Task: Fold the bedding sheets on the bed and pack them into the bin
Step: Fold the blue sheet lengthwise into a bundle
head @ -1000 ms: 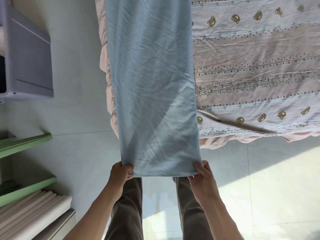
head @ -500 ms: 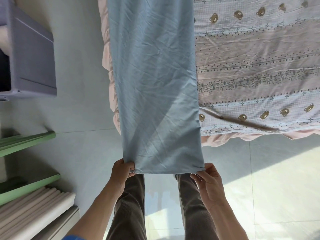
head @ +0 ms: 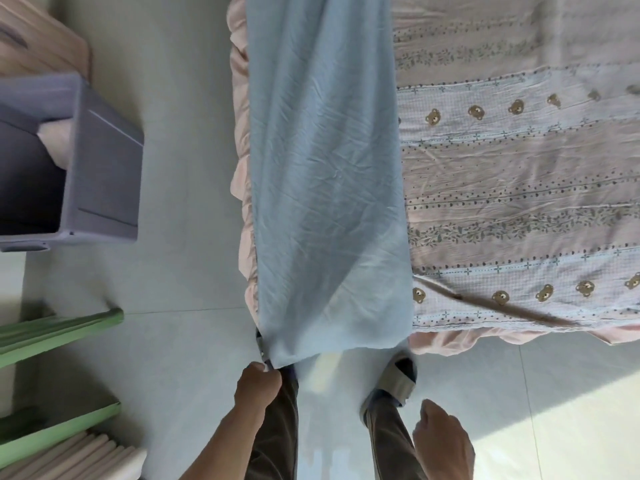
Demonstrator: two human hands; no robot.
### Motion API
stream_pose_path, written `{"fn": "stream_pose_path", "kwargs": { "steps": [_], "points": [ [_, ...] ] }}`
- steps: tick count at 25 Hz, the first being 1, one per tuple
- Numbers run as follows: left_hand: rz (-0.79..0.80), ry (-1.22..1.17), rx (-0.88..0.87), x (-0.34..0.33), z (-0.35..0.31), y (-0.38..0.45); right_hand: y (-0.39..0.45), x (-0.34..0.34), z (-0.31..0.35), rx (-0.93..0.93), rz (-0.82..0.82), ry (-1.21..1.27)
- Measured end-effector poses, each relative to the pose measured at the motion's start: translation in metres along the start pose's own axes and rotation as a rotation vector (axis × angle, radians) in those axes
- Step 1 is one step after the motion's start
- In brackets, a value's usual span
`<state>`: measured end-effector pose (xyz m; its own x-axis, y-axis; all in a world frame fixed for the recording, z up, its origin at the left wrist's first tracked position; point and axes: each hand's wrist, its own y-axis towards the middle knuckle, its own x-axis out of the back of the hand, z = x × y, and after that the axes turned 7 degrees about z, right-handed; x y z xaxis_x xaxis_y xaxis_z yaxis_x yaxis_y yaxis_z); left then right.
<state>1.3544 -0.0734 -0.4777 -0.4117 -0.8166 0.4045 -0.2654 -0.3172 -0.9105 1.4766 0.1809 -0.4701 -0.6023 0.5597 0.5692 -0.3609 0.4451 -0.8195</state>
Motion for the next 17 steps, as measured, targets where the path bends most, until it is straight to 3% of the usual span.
{"fn": "stream_pose_path", "kwargs": {
  "steps": [2,4,7,9,13,17],
  "points": [
    [-0.043,-0.006,-0.068,0.017,-0.02,-0.015,0.001,0.033,0.017,0.038,-0.036,0.009],
    [-0.086,-0.125,-0.214,0.045,-0.046,-0.049,-0.014,0.08,0.058,0.217,-0.063,0.071],
    [-0.06,-0.268,-0.45,0.116,-0.097,-0.101,-0.062,0.163,0.143,0.545,-0.426,0.256],
    [-0.064,-0.266,-0.562,0.161,-0.131,-0.128,-0.1,0.217,0.195,0.611,-0.408,0.315],
    [-0.082,-0.242,-0.835,0.28,-0.209,-0.175,-0.188,0.317,0.316,0.786,-0.571,0.347],
    [-0.099,-0.183,-1.078,0.402,-0.278,-0.202,-0.236,0.382,0.423,0.74,-0.578,0.55]
  ]
}}
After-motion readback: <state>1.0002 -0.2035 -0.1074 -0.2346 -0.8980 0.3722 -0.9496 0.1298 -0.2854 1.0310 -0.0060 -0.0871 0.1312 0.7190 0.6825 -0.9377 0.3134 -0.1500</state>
